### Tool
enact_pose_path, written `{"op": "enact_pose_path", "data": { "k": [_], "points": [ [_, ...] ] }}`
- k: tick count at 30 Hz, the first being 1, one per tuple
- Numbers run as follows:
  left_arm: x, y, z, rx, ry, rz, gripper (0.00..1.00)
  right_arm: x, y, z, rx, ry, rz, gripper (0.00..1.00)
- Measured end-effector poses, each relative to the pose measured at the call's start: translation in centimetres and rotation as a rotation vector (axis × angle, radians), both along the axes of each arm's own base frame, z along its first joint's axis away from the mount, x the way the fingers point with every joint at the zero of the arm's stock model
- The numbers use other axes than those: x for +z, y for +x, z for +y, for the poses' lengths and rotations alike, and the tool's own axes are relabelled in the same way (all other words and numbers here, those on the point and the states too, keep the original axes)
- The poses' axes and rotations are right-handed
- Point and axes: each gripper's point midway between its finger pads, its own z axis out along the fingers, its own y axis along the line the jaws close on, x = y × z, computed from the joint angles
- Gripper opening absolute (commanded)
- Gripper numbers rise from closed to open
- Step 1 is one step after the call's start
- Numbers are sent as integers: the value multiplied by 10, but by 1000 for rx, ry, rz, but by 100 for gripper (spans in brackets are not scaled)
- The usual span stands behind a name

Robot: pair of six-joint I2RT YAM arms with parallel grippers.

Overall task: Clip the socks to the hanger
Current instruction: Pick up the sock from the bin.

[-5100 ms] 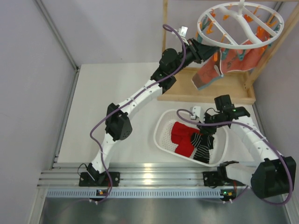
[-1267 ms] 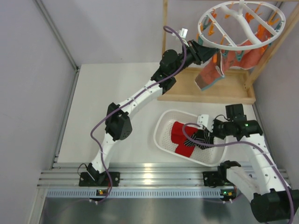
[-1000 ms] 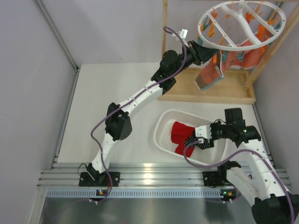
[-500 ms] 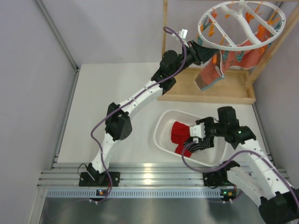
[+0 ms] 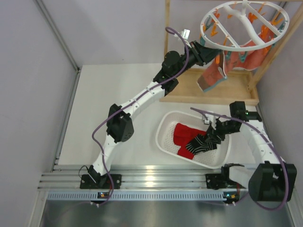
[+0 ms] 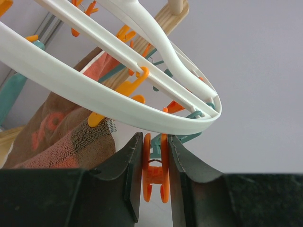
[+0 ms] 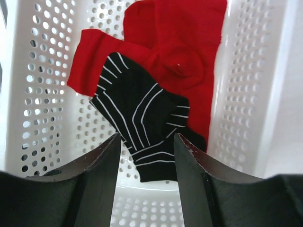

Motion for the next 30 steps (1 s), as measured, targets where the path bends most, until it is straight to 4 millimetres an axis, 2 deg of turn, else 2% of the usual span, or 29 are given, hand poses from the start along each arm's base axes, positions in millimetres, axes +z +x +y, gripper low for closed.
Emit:
{"op": "enact_pose_path", "data": {
  "k": [4, 15, 24, 30],
  "points": [
    [0, 0, 0, 0, 0, 0, 0, -19, -1, 1, 6, 13, 90, 49],
    [0, 0, 0, 0, 0, 0, 0, -58, 5, -2, -1, -8, 135, 54],
    [0, 0, 0, -1, -2, 2, 0, -72, 10, -5, 11, -19, 215, 51],
    [0, 0, 0, -1, -2, 2, 0, -73, 4, -4, 54, -31, 237, 42]
  ]
}}
